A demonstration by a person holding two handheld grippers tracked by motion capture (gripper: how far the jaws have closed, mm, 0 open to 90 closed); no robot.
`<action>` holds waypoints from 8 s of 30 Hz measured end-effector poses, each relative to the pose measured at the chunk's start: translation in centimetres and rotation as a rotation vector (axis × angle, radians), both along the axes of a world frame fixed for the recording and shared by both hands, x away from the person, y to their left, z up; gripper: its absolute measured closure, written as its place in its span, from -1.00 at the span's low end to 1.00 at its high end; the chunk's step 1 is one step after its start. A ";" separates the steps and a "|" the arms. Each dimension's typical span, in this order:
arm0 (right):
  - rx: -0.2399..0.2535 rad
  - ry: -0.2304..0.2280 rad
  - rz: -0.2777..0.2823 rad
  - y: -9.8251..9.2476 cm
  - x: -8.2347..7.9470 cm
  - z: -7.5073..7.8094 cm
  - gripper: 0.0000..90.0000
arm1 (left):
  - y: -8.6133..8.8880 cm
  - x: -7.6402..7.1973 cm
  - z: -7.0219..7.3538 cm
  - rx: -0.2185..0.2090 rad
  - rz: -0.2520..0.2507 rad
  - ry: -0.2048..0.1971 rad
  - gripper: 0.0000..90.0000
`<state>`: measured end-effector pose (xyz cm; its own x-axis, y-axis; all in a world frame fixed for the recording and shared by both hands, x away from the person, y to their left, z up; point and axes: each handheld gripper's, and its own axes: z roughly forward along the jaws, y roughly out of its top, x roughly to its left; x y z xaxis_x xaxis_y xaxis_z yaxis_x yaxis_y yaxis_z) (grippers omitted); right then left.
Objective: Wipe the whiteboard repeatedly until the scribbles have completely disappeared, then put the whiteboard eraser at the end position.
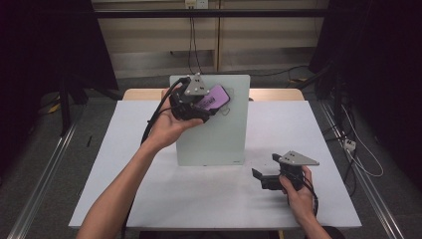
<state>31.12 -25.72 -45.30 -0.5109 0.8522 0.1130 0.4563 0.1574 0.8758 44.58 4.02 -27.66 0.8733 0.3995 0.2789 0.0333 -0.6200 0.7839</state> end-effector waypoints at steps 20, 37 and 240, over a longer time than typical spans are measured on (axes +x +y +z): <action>0.002 0.000 0.001 0.0 -0.1 0.0 -0.89 | -2.6 -1.4 -3.5 0.099 -0.080 0.040 -0.09; 0.001 -0.001 0.002 0.0 -0.1 0.0 -0.89 | -4.1 -1.8 -4.7 0.125 -0.107 0.077 -0.09; 0.010 -0.010 0.006 0.1 0.0 0.1 -0.89 | 2.3 -7.6 -10.7 0.166 -0.208 0.405 -0.09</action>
